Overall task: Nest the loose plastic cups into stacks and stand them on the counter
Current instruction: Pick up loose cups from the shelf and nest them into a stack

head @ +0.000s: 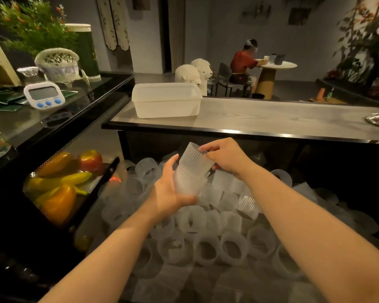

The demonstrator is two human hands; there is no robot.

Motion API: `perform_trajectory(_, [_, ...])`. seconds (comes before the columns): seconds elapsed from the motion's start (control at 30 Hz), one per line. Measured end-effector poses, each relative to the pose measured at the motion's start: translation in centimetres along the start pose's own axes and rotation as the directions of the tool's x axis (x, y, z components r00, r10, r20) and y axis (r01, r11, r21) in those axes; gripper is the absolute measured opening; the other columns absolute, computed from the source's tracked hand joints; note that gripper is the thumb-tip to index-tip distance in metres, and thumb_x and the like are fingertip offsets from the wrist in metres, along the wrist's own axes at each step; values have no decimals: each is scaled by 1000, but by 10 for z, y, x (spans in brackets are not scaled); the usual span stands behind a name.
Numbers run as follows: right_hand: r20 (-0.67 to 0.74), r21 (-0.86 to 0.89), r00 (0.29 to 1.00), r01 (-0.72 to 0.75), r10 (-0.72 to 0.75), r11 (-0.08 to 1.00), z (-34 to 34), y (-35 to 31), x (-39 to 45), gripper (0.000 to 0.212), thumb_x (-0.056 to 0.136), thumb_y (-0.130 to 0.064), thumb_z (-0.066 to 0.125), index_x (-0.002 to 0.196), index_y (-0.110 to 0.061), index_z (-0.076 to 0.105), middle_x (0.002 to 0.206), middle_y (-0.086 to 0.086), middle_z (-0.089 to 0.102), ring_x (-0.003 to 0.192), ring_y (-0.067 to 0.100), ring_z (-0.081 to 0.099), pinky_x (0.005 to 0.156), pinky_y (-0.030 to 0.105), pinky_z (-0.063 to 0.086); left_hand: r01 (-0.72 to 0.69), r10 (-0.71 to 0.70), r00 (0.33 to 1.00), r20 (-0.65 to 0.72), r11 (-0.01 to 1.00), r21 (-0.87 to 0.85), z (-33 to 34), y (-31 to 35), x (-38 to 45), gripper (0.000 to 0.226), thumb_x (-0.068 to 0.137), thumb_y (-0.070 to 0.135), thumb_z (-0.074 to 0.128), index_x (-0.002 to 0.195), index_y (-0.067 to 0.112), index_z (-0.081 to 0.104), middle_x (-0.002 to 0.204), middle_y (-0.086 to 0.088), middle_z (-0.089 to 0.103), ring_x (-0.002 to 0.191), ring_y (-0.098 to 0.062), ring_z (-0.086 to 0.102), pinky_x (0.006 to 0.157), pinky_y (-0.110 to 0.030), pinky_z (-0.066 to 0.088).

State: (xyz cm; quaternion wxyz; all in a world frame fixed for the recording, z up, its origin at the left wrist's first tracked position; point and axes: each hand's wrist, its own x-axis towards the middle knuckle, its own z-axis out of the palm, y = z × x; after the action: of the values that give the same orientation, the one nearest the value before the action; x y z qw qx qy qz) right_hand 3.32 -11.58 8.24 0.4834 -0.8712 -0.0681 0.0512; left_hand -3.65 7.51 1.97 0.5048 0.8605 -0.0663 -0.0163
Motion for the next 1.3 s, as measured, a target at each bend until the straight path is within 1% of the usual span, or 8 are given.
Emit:
perform_trajectory(0.27, [108,-87,994,30,-21,996,-6,-10,-20,24,87,-7,67,104,-19,77,97,0,72,80,15,66,58,18,53,-110,110,993,-43,994,4,3,14,-14,111,72,24,88,151,46,13,134,14,34,117,-13,46,88,-29,53])
perform_trajectory(0.43, [204,-201,979,38,4,979,11,-13,-20,22,94,-20,61,109,-28,74,103,-5,71,103,31,65,83,36,58,-133,139,986,-88,988,73,-5,18,-16,103,76,26,85,151,48,18,130,15,33,107,-11,47,70,-16,45])
perform_trajectory(0.5, [178,-151,983,-10,37,988,20,-11,-15,29,99,-37,51,116,-25,71,112,5,70,94,28,67,83,39,57,-129,137,981,-138,989,69,-12,14,-16,98,76,25,85,149,46,23,130,14,33,105,-8,44,70,-13,42])
perform_trajectory(0.6, [35,-48,991,-126,128,991,37,2,-9,34,102,-31,45,121,-12,65,107,9,68,78,17,65,68,30,55,-92,90,978,-190,996,-3,-27,8,-14,95,77,23,85,147,43,25,133,9,32,109,-11,43,70,-13,41])
perform_trajectory(0.8, [148,-411,957,-168,248,896,91,44,0,33,91,-33,67,121,-22,59,109,7,68,80,20,67,77,32,58,-29,29,985,-169,1000,5,-41,2,-18,101,78,19,85,152,41,20,142,5,30,118,-9,34,88,-21,39])
perform_trajectory(1.0, [93,-569,991,-24,93,822,103,56,8,18,91,-18,55,95,-14,72,104,6,71,101,25,66,90,36,53,48,-46,989,-141,999,16,-42,-1,-18,117,74,14,88,158,36,9,158,-1,26,126,-11,34,99,-25,35])
perform_trajectory(1.1, [-43,-462,999,-15,-6,887,85,46,4,19,92,-29,61,88,-12,70,94,3,70,90,20,63,77,31,48,79,-73,991,-110,996,50,-44,-6,-19,119,72,17,88,157,38,8,159,0,27,139,-23,36,107,-32,40])
perform_trajectory(1.3, [-312,108,938,195,-153,975,31,-8,-29,32,99,-37,53,79,-13,59,71,-3,57,65,7,51,62,24,44,77,-74,996,-47,994,76,-35,-2,-21,121,70,21,90,156,40,6,154,1,31,125,-18,41,104,-38,47])
